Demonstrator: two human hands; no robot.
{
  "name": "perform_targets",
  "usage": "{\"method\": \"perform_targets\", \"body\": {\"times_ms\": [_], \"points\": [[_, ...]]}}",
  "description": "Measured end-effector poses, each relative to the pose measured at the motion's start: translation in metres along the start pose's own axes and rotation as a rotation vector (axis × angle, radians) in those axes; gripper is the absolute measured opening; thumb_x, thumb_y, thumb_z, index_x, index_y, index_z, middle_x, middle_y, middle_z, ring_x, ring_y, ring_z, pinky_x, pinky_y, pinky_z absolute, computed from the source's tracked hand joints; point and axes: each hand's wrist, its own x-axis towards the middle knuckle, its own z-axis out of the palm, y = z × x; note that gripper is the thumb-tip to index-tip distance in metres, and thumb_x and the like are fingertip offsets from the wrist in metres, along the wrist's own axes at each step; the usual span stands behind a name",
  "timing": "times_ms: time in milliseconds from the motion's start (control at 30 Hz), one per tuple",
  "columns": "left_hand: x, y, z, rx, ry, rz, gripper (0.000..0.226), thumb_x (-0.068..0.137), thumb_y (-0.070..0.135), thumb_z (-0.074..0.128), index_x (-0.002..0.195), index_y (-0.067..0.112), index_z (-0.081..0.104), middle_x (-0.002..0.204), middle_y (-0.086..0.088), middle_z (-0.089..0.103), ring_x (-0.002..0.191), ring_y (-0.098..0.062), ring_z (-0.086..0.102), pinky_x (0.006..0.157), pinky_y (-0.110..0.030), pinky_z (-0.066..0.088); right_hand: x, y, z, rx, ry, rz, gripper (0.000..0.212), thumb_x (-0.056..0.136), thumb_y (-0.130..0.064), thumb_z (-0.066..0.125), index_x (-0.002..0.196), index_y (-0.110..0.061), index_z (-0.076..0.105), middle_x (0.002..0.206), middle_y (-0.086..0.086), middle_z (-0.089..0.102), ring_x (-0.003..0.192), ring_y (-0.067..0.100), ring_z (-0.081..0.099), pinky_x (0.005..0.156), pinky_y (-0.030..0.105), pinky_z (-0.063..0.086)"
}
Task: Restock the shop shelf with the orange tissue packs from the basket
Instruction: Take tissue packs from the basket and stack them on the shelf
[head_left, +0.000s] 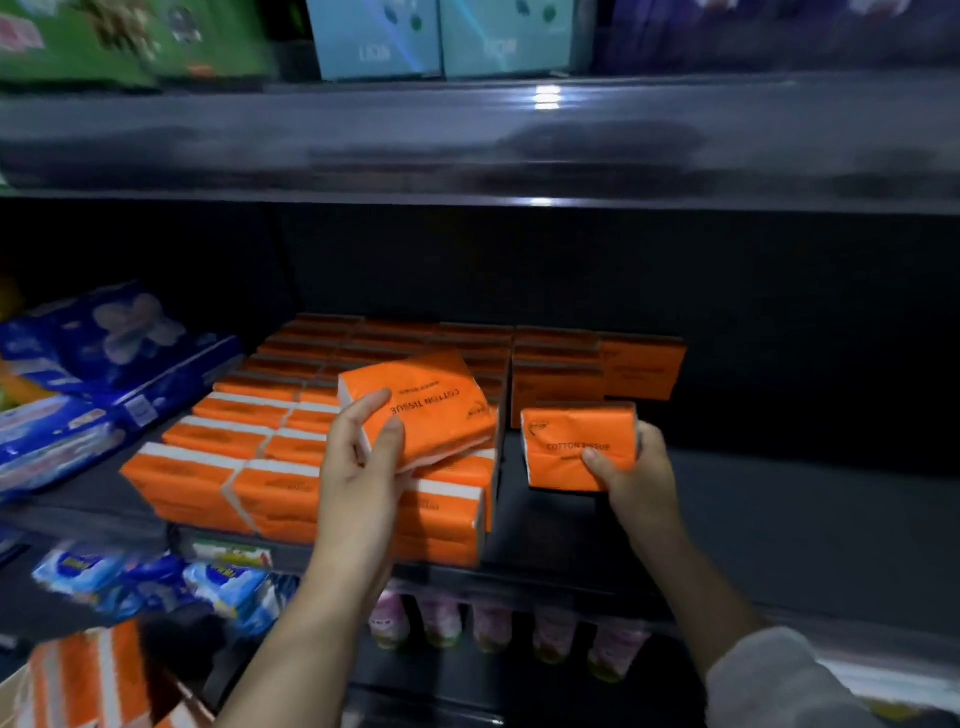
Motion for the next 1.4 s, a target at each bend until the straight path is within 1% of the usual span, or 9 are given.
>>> {"method": "perform_targets", "body": {"times_ms": [200, 333, 467, 633, 800, 900, 1000, 1200, 1400], "points": [[0.019, -0.013, -0.007, 0.022, -0.081, -0.03, 0.024, 0.095, 0.033, 0.054, 0.108, 0.053, 0.058, 0.138, 0.011, 0.046, 0.13, -0.021, 0.045, 0.106, -0.048, 0.039, 0.027, 0.009, 0.028, -0.206, 0.072, 0.003, 0.05, 0.073, -0.023, 0.076, 0.117, -0.009, 0.057, 0.114, 0.014, 0.054, 0.107, 0.028, 0.05, 0.088, 0.031, 0.037], [0.026, -0.018, -0.009, 0.054, -0.112, -0.033, 0.025, 0.094, 0.035, 0.053, 0.107, 0.056, 0.056, 0.138, 0.008, 0.049, 0.13, -0.021, 0.045, 0.106, -0.046, 0.038, 0.038, 0.011, 0.038, -0.182, 0.122, -0.006, 0.067, 0.062, -0.041, 0.07, 0.123, -0.016, 0.056, 0.112, 0.016, 0.058, 0.102, 0.03, 0.057, 0.09, 0.036, 0.046], [0.029, -0.02, -0.009, 0.053, -0.12, -0.026, 0.025, 0.094, 0.033, 0.054, 0.106, 0.056, 0.057, 0.134, 0.005, 0.053, 0.128, -0.022, 0.047, 0.105, -0.048, 0.039, 0.046, 0.008, 0.044, -0.136, 0.041, -0.032, 0.046, 0.074, -0.017, 0.074, 0.117, -0.018, 0.057, 0.1, 0.0, 0.063, 0.093, 0.02, 0.06, 0.083, 0.027, 0.044], [0.028, -0.019, -0.008, 0.019, -0.116, -0.015, 0.024, 0.092, 0.032, 0.056, 0.107, 0.052, 0.059, 0.136, 0.003, 0.052, 0.131, -0.023, 0.044, 0.108, -0.048, 0.037, 0.048, 0.009, 0.042, -0.074, -0.018, -0.019, 0.033, 0.079, -0.013, 0.071, 0.106, -0.026, 0.058, 0.089, -0.007, 0.061, 0.093, 0.021, 0.061, 0.083, 0.027, 0.043], [0.023, -0.011, -0.007, -0.023, -0.122, 0.018, 0.027, 0.094, 0.024, 0.055, 0.107, 0.047, 0.062, 0.132, 0.004, 0.055, 0.126, -0.021, 0.05, 0.106, -0.046, 0.039, 0.044, -0.008, 0.031, -0.112, 0.001, 0.026, 0.054, 0.077, -0.021, 0.074, 0.126, -0.024, 0.051, 0.112, 0.0, 0.062, 0.102, 0.021, 0.06, 0.093, 0.038, 0.049], [0.019, -0.001, -0.006, -0.031, -0.157, 0.078, 0.024, 0.094, 0.022, 0.057, 0.106, 0.042, 0.062, 0.125, 0.005, 0.059, 0.121, -0.019, 0.054, 0.105, -0.047, 0.041, 0.031, -0.041, 0.021, 0.002, 0.053, -0.008, 0.037, 0.082, -0.029, 0.069, 0.117, -0.025, 0.056, 0.107, -0.002, 0.064, 0.104, 0.022, 0.061, 0.094, 0.042, 0.05], [0.011, 0.005, 0.0, -0.022, -0.212, 0.142, 0.018, 0.087, 0.028, 0.059, 0.1, 0.039, 0.06, 0.12, 0.002, 0.06, 0.122, -0.026, 0.052, 0.106, -0.055, 0.037, 0.001, -0.079, 0.011, 0.196, -0.151, -0.026, 0.033, 0.088, -0.039, 0.06, 0.114, -0.02, 0.062, 0.107, -0.001, 0.069, 0.102, 0.018, 0.065, 0.092, 0.037, 0.051], [-0.015, 0.008, 0.019, -0.095, -0.202, 0.21, 0.022, 0.086, 0.029, 0.057, 0.1, 0.046, 0.059, 0.118, 0.004, 0.058, 0.114, -0.022, 0.056, 0.099, -0.051, 0.045, -0.05, -0.105, 0.006, 0.599, -0.629, 0.437, 0.041, 0.073, -0.037, 0.066, 0.11, -0.019, 0.062, 0.107, 0.003, 0.071, 0.097, 0.018, 0.069, 0.079, 0.032, 0.051], [-0.019, 0.003, 0.021, 0.197, -0.363, 0.324, 0.047, 0.084, 0.047, 0.062, 0.122, 0.063, 0.04, 0.143, 0.014, 0.041, 0.133, -0.006, 0.04, 0.106, -0.033, 0.039, -0.051, -0.096, 0.004, 0.883, -0.441, 0.387, 0.038, 0.068, -0.009, 0.064, 0.104, -0.018, 0.063, 0.1, 0.004, 0.073, 0.086, 0.016, 0.071, 0.073, 0.031, 0.058]]}}
